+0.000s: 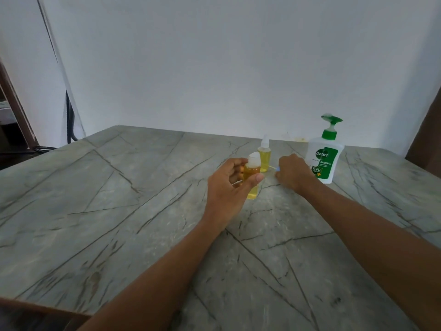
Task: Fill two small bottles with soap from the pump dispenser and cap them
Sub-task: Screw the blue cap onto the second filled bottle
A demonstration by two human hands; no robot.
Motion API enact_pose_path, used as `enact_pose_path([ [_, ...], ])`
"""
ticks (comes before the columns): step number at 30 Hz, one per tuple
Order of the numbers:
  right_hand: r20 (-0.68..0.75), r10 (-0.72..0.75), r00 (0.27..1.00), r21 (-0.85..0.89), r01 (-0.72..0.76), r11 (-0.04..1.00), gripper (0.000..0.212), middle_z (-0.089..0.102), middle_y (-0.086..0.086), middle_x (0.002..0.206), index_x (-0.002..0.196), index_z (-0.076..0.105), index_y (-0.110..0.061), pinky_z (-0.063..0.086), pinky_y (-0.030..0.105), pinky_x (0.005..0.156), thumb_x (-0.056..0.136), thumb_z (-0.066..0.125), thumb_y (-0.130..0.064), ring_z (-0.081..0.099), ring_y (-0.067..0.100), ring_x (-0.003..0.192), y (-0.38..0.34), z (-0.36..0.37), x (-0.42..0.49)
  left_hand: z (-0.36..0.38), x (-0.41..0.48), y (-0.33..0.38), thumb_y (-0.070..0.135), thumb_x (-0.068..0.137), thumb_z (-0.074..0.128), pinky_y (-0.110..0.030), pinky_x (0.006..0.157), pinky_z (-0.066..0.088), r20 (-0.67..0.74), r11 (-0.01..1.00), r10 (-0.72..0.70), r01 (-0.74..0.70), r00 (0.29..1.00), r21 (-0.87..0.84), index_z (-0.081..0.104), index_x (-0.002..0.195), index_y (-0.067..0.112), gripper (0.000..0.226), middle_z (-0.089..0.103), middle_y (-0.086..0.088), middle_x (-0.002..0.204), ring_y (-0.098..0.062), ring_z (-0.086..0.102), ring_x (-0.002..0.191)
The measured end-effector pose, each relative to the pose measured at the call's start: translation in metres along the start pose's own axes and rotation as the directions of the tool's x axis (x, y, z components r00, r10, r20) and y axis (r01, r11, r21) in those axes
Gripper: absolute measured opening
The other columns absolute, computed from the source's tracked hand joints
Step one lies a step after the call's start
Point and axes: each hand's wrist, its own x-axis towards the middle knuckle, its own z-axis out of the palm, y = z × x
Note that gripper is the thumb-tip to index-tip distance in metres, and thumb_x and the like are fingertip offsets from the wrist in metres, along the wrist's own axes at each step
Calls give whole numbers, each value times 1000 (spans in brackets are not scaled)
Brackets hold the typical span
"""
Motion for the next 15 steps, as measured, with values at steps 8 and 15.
enact_pose_path([
  [8, -45, -22, 999, -31, 21, 999, 25, 61, 7, 87, 96, 68, -4, 47, 28, 64, 85, 68, -26, 59, 20, 75, 2, -43, -45, 0, -2, 4, 32, 76, 82, -19, 78, 58, -3, 1000, -1, 1, 1000, 0, 60, 108, 30, 38, 69, 5, 103, -6, 70, 92],
  [15, -318, -31, 948, 444, 178, 878, 22, 70, -11, 87, 95, 70, -26, 39, -3, 60, 77, 77, -36, 62, -3, 72, 13, -122, -106, 0, -3, 6, 31, 75, 83, -16, 77, 56, 1, 1000, -12, 12, 1000, -8, 61, 109, 27, 41, 69, 10, 102, 0, 69, 92],
])
